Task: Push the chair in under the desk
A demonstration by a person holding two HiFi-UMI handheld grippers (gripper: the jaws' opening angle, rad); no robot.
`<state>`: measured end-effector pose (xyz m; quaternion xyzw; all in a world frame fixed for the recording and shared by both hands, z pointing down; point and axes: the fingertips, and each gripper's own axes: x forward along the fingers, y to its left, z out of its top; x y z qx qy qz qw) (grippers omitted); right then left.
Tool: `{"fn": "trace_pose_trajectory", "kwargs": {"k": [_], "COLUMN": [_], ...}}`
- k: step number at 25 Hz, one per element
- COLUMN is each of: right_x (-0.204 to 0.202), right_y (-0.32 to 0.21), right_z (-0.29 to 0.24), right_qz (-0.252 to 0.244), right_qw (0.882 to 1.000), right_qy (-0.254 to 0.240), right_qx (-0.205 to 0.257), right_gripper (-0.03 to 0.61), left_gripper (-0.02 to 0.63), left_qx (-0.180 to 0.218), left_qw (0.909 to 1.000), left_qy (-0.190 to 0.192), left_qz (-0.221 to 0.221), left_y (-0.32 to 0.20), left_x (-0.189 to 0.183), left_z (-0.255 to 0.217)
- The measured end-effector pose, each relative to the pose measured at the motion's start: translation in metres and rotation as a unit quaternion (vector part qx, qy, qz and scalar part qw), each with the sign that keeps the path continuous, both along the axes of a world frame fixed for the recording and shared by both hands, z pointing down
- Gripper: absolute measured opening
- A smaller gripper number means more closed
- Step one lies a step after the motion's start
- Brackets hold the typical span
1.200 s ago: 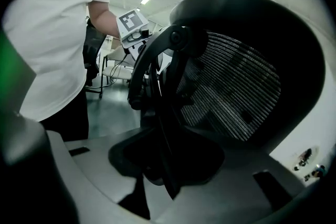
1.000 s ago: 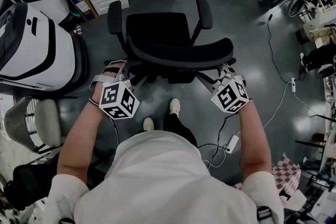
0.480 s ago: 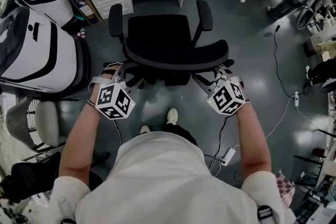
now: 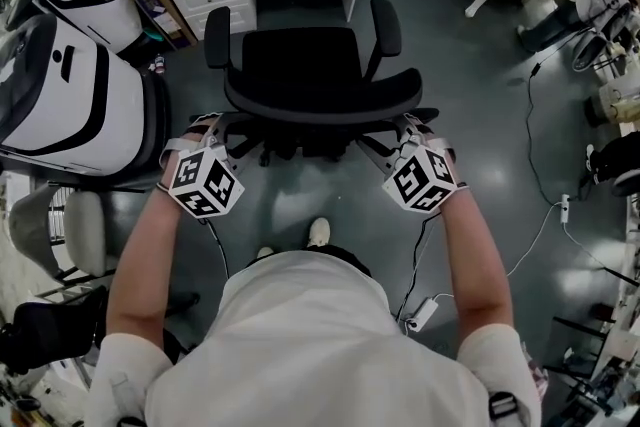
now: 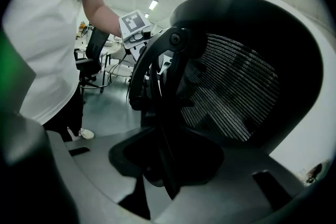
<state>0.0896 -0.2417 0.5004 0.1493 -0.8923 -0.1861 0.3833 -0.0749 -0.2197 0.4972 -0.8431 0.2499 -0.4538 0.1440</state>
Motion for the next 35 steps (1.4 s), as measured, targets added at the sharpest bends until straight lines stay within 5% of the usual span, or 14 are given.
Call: {"fn": "trace_pose_trajectory", "kwargs": {"k": [35], "right_x": [0.001], "right_y": [-0.102], "right_z": [0.000], "right_qz": [-0.021], "right_qw": [1.000], "right_qy": [-0.002], "right_qx": [-0.004], "right_gripper": [0.126], "left_gripper": [0.133], "left_qx": [0.005], "left_qw": [0.9998], "left_qy": [-0.001], "left_qz": [-0.017], "left_y": [-0.096], "left_x": [0.003], "left_z": [0.000]}}
